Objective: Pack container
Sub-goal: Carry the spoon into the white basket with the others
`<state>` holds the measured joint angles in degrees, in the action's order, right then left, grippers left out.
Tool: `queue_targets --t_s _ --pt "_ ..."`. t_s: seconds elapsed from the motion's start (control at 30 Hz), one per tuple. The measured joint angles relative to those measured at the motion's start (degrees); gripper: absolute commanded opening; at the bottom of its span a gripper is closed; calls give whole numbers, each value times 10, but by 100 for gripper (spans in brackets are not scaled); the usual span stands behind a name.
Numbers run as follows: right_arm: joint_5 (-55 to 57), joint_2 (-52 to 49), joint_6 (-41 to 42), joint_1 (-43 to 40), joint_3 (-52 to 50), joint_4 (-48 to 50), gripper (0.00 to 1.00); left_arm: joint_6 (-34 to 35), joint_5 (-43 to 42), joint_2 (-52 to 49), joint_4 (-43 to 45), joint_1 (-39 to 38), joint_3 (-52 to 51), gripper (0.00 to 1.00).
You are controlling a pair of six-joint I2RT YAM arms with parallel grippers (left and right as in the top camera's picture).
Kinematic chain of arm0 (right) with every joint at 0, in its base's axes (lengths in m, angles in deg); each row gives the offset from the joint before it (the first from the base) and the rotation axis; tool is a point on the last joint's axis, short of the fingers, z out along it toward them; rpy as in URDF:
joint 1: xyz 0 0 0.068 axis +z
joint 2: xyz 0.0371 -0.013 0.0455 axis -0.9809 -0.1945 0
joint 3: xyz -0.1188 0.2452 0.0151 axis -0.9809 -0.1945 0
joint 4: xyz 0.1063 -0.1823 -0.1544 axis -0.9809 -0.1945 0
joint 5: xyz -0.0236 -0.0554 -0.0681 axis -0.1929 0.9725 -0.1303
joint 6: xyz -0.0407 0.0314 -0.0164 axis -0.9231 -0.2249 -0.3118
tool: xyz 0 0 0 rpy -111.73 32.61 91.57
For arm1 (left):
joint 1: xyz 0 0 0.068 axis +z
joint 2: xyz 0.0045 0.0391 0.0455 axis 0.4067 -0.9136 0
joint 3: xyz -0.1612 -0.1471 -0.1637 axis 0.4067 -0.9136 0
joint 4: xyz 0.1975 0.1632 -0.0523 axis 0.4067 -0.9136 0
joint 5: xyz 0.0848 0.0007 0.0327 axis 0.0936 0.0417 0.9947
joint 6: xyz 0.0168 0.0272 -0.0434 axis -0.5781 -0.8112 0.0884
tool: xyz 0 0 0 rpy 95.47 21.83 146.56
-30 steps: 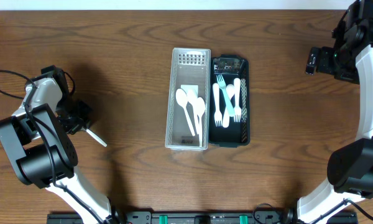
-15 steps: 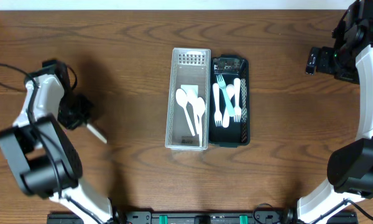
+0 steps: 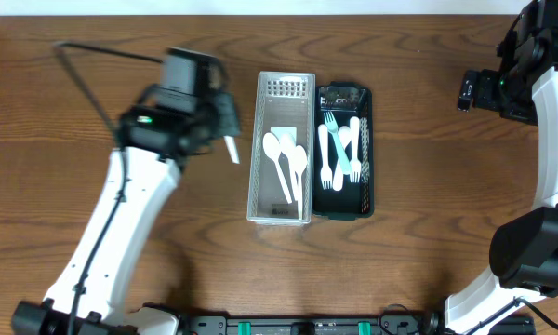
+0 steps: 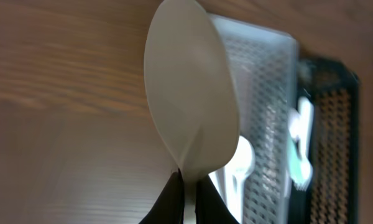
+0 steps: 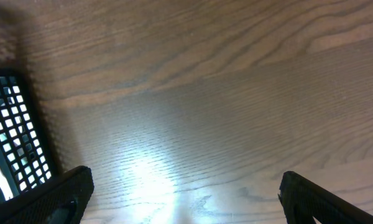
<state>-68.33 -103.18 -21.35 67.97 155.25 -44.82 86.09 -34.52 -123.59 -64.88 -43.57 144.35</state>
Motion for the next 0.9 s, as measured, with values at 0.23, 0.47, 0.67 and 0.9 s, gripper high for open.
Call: queue_targets --t_s 0.23,0.47,0.67,0.9 --pt "-1 0 0 0 0 0 99 -3 2 -123 5 -102 0 6" --pt "-2 0 0 0 0 0 99 -5 0 -209 5 -146 0 60" --pt "-6 0 -6 0 0 0 99 -10 0 -206 5 -142 0 96" --pt "-18 0 -14 0 0 52 99 -20 33 -135 9 -107 0 98"
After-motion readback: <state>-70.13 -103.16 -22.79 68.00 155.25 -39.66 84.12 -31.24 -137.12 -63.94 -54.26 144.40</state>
